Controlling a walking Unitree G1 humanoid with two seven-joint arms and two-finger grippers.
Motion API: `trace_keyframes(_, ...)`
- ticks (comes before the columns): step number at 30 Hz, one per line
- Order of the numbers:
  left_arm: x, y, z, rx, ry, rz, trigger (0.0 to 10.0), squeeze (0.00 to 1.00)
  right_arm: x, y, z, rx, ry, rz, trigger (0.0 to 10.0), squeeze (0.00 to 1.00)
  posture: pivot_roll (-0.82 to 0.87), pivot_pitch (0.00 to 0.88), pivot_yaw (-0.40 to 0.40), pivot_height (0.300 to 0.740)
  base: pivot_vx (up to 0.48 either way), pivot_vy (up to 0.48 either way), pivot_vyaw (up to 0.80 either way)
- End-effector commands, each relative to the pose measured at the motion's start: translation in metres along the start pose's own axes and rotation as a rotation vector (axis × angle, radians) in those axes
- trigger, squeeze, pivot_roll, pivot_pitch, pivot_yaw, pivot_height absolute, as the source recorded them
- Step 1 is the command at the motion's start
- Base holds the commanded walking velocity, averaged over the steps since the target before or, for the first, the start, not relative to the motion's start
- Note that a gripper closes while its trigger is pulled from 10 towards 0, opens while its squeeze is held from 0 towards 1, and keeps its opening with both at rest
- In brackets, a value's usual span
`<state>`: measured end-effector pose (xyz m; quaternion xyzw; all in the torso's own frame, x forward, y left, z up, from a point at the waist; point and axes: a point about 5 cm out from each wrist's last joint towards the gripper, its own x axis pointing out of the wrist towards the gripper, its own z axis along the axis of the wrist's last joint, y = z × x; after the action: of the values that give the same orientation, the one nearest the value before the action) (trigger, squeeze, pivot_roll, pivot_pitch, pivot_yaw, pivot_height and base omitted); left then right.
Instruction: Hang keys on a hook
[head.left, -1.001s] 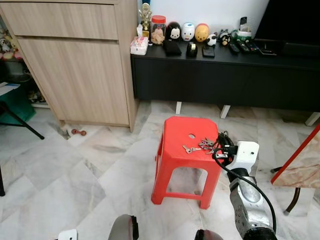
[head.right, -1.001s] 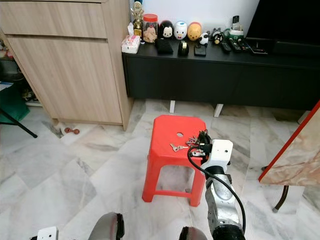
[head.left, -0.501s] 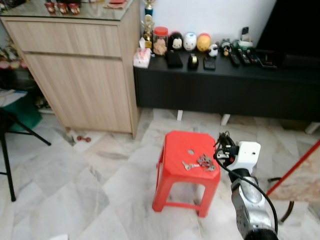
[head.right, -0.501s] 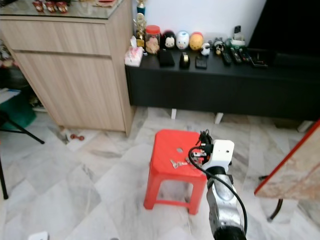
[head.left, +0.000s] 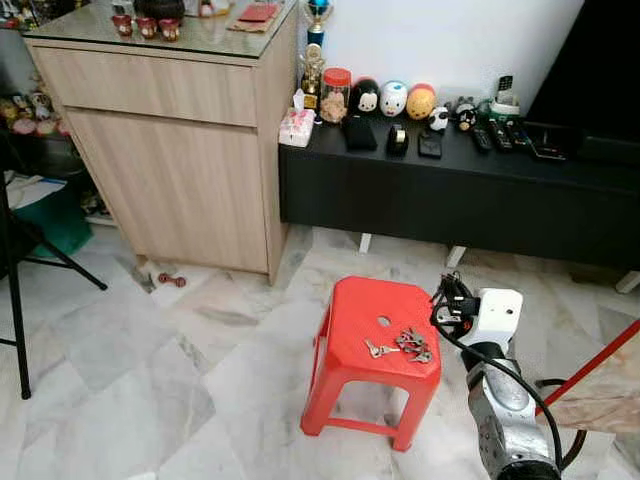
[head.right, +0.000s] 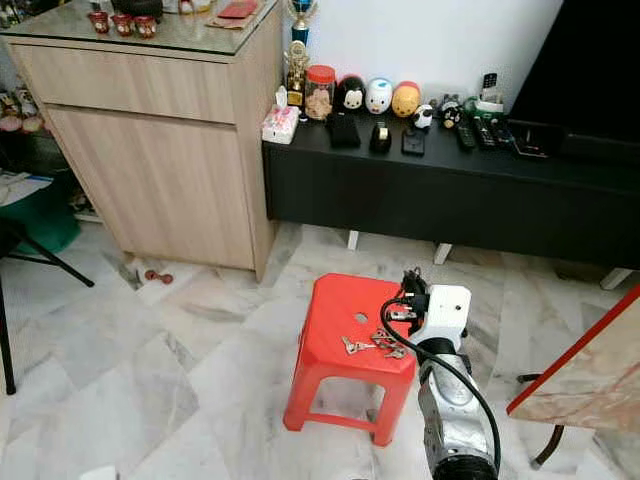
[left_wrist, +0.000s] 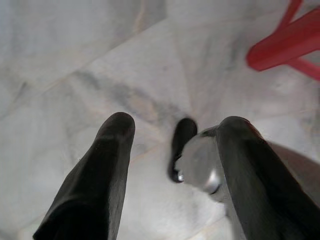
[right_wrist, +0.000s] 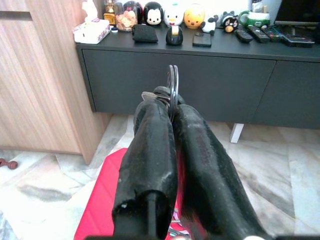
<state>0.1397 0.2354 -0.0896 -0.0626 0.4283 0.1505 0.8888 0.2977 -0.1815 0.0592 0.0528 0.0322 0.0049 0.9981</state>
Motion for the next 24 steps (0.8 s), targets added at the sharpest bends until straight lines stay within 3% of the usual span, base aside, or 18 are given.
trace_keyframes(1,-0.001,-0.004,-0.007,0.021,0.025,-0.001,10.0,0.00,-0.002,-0.006,-0.003,-0.006,0.019,-0.017,10.0,0.00,0.17,0.007,-0.096,0.740,0.000,0.000,0.00)
trace_keyframes(10,-0.002,-0.027,-0.013,0.045,0.043,-0.025,10.0,0.00,-0.003,-0.009,-0.003,-0.005,0.028,-0.053,10.0,0.00,0.17,0.021,-0.100,0.740,0.000,-0.100,0.00)
trace_keyframes(14,-0.002,-0.016,-0.011,0.044,0.030,-0.012,10.0,0.00,-0.003,-0.011,-0.003,-0.003,0.030,-0.071,10.0,0.00,0.17,0.026,-0.098,0.740,0.000,-0.328,0.00)
trace_keyframes(24,-0.002,-0.015,-0.012,0.047,0.027,-0.005,10.0,0.00,-0.004,-0.012,-0.003,-0.002,0.031,-0.095,10.0,0.00,0.17,0.038,-0.093,0.740,0.000,-0.456,0.00)
